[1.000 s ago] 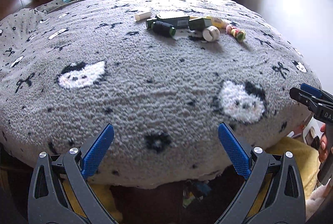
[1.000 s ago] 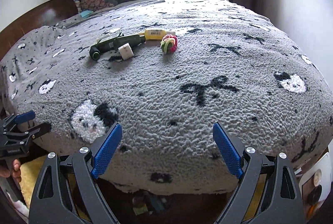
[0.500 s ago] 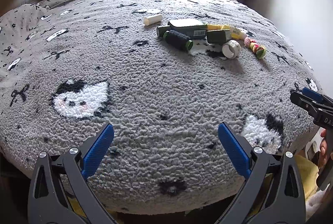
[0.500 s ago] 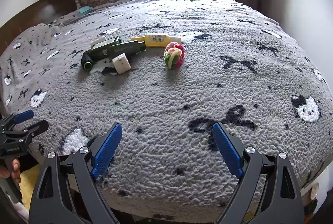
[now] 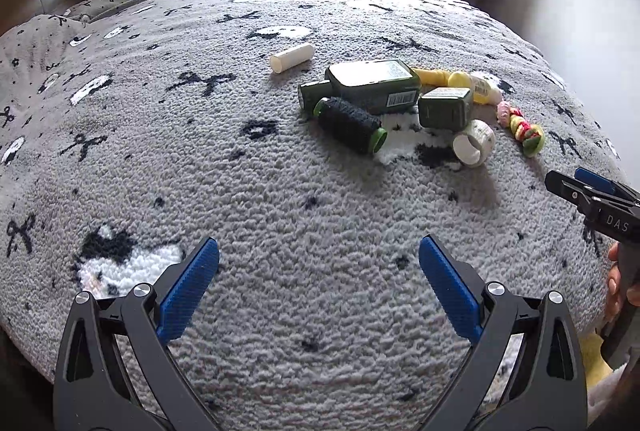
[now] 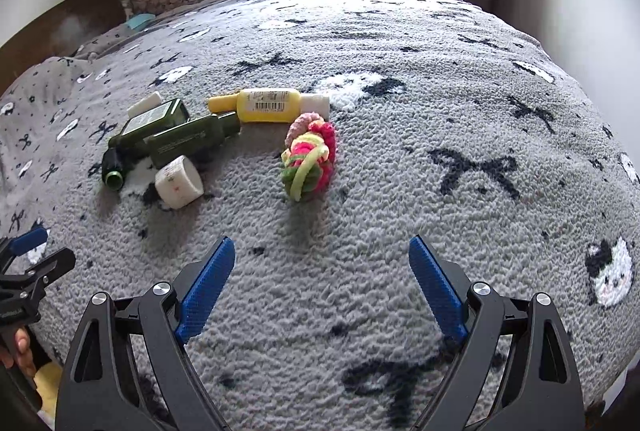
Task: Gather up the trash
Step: 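Grasp the colourful hair ties with the right tool while the left tool grasps the black spool, then carry the hair ties and black spool down past the bed edge toward the bin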
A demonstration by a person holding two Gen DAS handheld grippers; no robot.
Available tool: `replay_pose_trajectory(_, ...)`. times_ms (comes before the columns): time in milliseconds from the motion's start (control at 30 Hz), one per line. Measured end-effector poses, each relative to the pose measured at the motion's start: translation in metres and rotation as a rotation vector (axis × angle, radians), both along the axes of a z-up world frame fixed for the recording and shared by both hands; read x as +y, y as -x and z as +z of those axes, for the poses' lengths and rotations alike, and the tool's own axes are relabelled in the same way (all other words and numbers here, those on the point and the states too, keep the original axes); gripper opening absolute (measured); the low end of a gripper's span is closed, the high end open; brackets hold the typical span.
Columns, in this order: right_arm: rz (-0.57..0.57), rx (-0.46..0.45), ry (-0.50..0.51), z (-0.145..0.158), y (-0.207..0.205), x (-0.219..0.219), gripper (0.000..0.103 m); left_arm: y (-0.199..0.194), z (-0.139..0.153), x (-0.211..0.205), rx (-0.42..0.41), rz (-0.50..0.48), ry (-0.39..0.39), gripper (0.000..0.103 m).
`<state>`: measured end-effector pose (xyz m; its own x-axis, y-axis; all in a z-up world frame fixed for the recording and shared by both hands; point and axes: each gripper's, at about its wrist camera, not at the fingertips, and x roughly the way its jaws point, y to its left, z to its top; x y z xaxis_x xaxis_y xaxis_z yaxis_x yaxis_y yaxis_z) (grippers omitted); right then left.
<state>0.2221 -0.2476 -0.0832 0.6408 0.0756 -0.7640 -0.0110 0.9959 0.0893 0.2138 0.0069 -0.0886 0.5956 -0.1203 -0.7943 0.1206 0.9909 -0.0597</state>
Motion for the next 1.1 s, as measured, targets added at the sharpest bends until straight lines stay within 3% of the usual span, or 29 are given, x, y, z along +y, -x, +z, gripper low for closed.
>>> replay_pose_trajectory(433, 0.000, 0.001, -0.035, -0.007, -0.053, 0.004, 0.087, -0.080, -0.006, -0.019, 0.027, 0.027, 0.027, 0.094)
replay_pose_trajectory(533, 0.000, 0.003, -0.033, -0.009, -0.062, 0.006, 0.084, -0.089, -0.009, -0.022, 0.036, 0.028, 0.039, 0.088)
replay_pose_trajectory(600, 0.005, 0.008, -0.020, -0.011, -0.067, 0.008, 0.078, -0.093, -0.011, -0.023, 0.036, 0.030, 0.028, 0.073)
replay_pose_trajectory(700, -0.001, 0.022, -0.009, -0.015, -0.071, 0.007, 0.049, -0.096, -0.011, -0.023, 0.041, 0.023, 0.025, 0.048)
replay_pose_trajectory(733, -0.004, 0.020, -0.014, -0.014, -0.071, 0.005, 0.035, -0.095, -0.011, -0.023, 0.043, 0.016, 0.029, 0.047)
replay_pose_trajectory(767, -0.004, 0.018, -0.023, -0.014, -0.069, 0.003, 0.029, -0.093, -0.010, -0.023, 0.044, 0.011, 0.026, 0.044)
replay_pose_trajectory(1100, 0.017, -0.017, 0.017, 0.002, -0.021, -0.004, 0.026, -0.044, 0.007, -0.019, 0.004, -0.025, 0.016, 0.043)
